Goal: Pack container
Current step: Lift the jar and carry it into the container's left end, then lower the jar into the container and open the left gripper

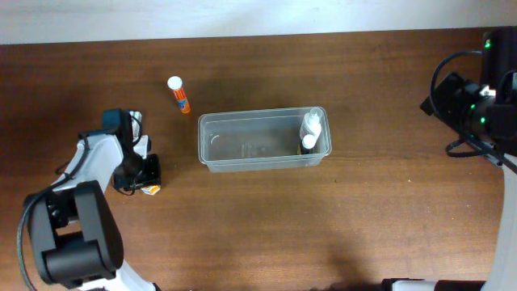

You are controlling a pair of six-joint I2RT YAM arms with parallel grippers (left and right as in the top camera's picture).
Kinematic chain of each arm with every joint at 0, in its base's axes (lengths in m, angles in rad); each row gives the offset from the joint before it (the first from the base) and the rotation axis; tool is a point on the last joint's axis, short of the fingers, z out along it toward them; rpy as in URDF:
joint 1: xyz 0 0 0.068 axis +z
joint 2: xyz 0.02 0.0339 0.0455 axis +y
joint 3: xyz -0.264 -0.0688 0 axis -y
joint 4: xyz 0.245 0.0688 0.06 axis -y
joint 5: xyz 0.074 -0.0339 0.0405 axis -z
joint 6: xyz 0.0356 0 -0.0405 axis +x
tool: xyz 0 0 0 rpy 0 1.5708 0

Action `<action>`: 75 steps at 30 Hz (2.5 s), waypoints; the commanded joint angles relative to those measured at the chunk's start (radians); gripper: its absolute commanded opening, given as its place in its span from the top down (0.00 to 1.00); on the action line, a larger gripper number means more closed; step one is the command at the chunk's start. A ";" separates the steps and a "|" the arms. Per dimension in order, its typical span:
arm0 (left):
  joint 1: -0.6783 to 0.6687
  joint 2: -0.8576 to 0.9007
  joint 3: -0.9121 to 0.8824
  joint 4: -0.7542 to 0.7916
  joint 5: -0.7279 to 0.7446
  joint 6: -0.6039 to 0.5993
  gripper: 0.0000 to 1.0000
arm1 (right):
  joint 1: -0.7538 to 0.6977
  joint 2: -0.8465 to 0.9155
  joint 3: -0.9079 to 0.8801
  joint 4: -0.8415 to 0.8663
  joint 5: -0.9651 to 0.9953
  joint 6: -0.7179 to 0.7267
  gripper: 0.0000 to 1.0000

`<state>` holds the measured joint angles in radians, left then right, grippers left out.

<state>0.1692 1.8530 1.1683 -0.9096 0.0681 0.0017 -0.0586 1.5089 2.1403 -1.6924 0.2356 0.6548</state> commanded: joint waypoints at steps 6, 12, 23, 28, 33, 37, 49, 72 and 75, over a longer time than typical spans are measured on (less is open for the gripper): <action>-0.051 0.004 0.296 -0.203 0.100 0.019 0.79 | -0.008 0.004 0.010 -0.006 0.012 0.003 0.02; -0.188 0.004 0.477 -0.327 0.074 0.056 0.81 | -0.008 0.004 0.010 -0.006 0.012 0.003 0.02; -0.455 0.004 0.660 -0.286 -0.014 0.056 0.80 | -0.008 0.004 0.010 -0.006 0.012 0.003 0.02; -0.521 0.035 0.659 -0.233 -0.046 0.055 0.80 | -0.008 0.004 0.010 -0.006 0.012 0.003 0.02; -0.547 0.108 0.659 -0.227 -0.051 0.010 0.80 | -0.008 0.004 0.010 -0.006 0.012 0.003 0.02; -0.559 0.189 0.658 -0.227 -0.050 -0.056 0.80 | -0.008 0.004 0.010 -0.006 0.012 0.003 0.02; -0.570 0.327 0.658 -0.208 -0.145 -0.246 0.80 | -0.008 0.004 0.010 -0.006 0.012 0.003 0.02; -0.561 0.330 0.563 -0.095 -0.171 -0.327 0.80 | -0.008 0.004 0.010 -0.006 0.012 0.003 0.02; -0.552 0.330 0.563 -0.093 -0.171 -0.338 0.80 | -0.008 0.004 0.010 -0.006 0.012 0.003 0.02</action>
<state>-0.3943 2.1773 1.7340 -1.0058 -0.0872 -0.3119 -0.0586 1.5089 2.1403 -1.6924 0.2356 0.6544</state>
